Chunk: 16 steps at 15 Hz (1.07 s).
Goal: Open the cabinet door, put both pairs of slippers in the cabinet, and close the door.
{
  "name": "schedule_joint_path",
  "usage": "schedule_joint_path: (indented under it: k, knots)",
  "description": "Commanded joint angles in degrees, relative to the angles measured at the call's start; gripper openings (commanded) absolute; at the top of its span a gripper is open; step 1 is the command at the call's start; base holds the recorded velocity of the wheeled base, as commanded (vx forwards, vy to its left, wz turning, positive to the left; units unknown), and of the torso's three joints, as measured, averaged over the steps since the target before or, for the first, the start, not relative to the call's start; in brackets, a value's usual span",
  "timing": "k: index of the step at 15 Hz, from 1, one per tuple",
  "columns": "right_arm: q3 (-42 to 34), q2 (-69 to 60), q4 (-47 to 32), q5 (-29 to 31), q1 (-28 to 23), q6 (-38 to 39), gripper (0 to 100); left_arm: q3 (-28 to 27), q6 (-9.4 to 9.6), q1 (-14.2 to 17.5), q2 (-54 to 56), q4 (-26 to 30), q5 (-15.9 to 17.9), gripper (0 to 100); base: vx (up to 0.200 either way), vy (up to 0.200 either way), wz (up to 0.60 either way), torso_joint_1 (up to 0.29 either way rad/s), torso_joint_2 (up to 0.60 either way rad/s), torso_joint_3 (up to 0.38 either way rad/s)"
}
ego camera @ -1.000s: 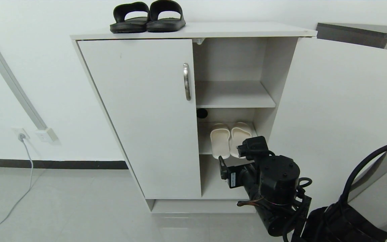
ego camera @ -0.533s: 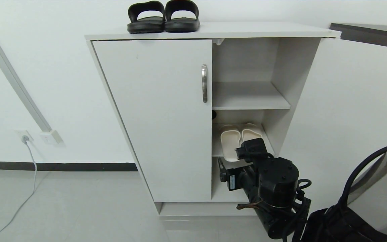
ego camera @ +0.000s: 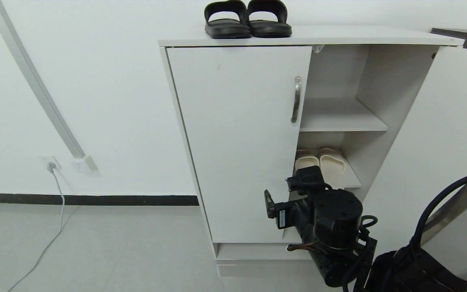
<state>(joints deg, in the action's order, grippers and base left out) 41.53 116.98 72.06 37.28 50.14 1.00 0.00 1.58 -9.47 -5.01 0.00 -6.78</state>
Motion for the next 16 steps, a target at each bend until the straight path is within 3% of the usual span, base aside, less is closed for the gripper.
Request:
schedule_joint_path:
  k: [1,5,7,10,16]
  knots:
    - [-0.2,-0.1,0.3,0.1,0.0,0.0,100,0.0,0.79,0.2,-0.2,0.0,0.5,0,0.000,0.200,0.00,0.007,0.00,0.002]
    - [-0.7,0.3,1.1,0.0,0.0,-0.2,100,-0.1,1.32,9.2,-1.2,0.1,1.1,0,0.000,0.200,0.00,-0.001,0.00,0.004]
    - [-0.6,0.5,1.1,0.0,0.0,-0.2,100,0.0,-1.67,9.2,4.9,0.1,1.4,0,0.000,0.200,0.00,0.002,0.00,0.002]
    - [-0.8,0.4,1.3,0.1,-0.1,-0.1,100,0.0,-2.73,9.4,5.0,-0.1,1.3,0,-0.133,0.200,0.00,-0.001,0.00,0.004]
    - [-2.4,0.4,2.5,-0.4,-1.6,-2.1,100,0.0,-2.73,9.4,5.0,-0.1,1.4,0,-0.033,0.000,0.00,0.000,0.00,0.000]
